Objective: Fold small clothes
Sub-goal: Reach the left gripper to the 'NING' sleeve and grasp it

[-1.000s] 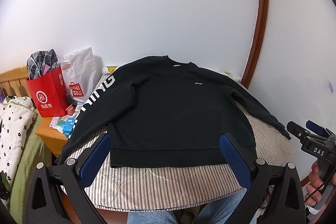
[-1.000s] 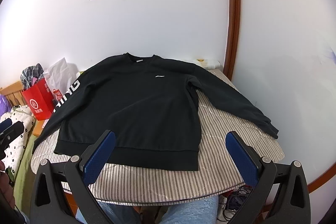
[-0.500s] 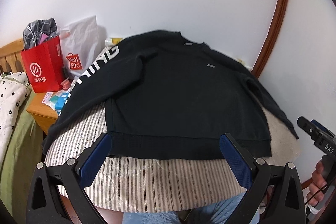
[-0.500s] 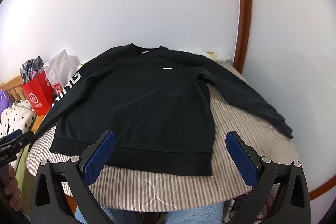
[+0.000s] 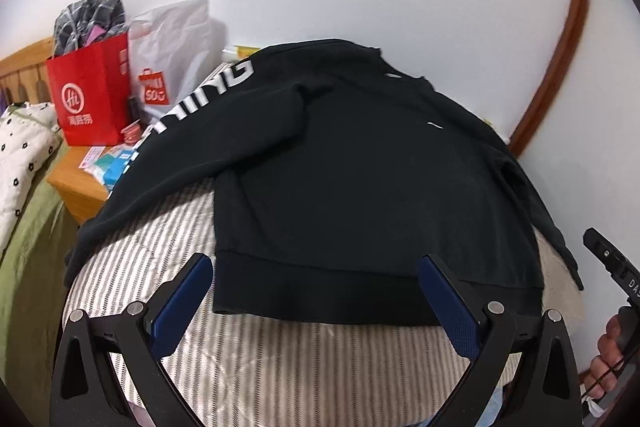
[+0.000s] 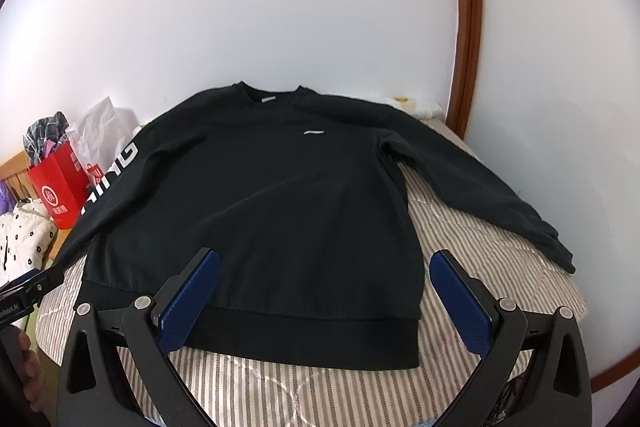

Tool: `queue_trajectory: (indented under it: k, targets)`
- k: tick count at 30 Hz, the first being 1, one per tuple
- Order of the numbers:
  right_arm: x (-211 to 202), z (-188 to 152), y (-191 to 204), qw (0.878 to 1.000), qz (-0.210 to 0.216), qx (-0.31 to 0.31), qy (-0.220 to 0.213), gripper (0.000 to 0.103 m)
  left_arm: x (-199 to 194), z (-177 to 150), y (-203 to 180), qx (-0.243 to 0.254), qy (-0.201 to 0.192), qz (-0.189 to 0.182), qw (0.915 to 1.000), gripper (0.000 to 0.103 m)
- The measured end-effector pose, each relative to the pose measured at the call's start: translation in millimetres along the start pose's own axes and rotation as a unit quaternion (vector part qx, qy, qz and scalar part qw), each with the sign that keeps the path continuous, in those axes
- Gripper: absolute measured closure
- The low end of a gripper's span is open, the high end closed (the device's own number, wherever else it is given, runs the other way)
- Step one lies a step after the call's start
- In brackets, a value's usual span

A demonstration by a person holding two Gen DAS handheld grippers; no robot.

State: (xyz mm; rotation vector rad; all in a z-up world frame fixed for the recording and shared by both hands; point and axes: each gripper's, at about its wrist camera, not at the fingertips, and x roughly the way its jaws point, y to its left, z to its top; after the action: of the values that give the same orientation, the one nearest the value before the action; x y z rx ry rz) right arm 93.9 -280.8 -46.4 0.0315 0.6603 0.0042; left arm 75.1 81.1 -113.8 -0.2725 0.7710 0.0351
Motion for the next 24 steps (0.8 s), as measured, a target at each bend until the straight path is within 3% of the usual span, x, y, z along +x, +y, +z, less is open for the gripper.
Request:
queue_trajectory:
  k: [6,11,16,21,24]
  targets:
    - [20.5,-3.9,5.0,1.000,-0.004,-0.004,0.016,0.000,14.6,0.3,34.3,-0.046,-0.002,0.005,0.9989,0.001]
    - [41.1,-3.9,9.2,0.999,-0.014,-0.008,0.032,0.000,36.3,4.0,69.5,-0.102,0.005,-0.016,0.9947,0.001]
    - [69.7,1.0,12.6,0.998,-0.012,0.000,0.060,0.000,65.3,10.2,88.8,-0.119,0.009,-0.009,0.9929,0.001]
    - [91.9,10.7,24.1,0.998,-0.020,-0.008,0.065,0.000,92.1,18.9,110.1,-0.161,0.014,-0.025,0.9865,0.001]
    - [104.4,15.9,33.4,0.997,-0.020,-0.017,0.071,0.000,106.3,22.7,125.8,-0.208,0.008,-0.051,0.9769,0.002]
